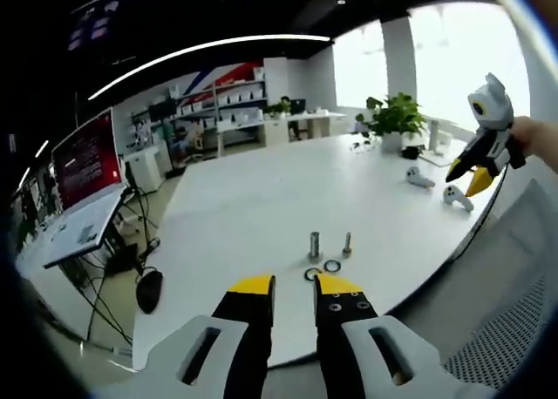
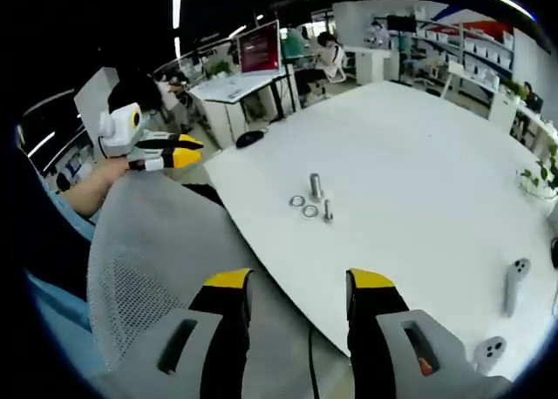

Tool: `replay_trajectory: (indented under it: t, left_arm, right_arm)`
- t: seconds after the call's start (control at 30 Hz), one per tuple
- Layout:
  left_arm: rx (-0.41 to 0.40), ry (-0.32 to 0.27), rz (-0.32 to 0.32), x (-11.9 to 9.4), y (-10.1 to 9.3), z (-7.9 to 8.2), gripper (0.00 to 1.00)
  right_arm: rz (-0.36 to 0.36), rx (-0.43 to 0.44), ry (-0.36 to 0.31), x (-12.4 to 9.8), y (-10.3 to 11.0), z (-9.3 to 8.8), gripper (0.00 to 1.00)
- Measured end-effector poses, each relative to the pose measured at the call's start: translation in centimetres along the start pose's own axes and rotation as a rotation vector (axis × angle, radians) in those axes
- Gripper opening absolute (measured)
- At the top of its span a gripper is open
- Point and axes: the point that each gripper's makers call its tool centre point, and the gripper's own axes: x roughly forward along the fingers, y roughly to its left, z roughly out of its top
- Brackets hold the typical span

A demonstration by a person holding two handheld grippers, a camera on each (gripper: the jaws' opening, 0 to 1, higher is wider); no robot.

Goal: Place the washer onto the threaded stud by aligning its center hole with the stud, sliding it down to the base, and recovering from edge contact or off-axis alignment until the washer reaches the visible bottom stop.

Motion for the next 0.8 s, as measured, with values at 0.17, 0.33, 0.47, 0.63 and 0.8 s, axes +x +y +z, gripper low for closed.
replay_trajectory:
  t: [0.17, 0.33, 0.47, 0.63, 0.8]
  left_arm:
    - [0.022, 0.001, -0.040, -0.1, -0.9, 0.1, 0.16]
    - [0.013, 0.000, -0.072, -0.1, -1.3, 0.1, 0.16]
    - [0.019, 0.007, -0.087, 0.0, -1.5, 0.0, 0.16]
    - [0.020, 0.015, -0.091, 0.0, -1.6, -0.1, 0.16]
    - [0.008, -0.039, -0.136, -0.4, -2.3, 0.7, 0.16]
  right_arm:
    - [-0.081, 0.074, -0.077, -1.5, -1.2, -1.6, 0.45]
    - [-0.116, 0.116, -0.082, -1.4, -0.3, -3.6, 0.51]
    - [-0.125, 0.130, -0.071, -1.1, 0.3, -4.8, 0.51]
    - [-0.125, 0.182, -0.092, 0.0, 1.4, -5.2, 0.51]
    - [-0.179, 0.188, -0.059, 0.6, 1.1, -6.1, 0.48]
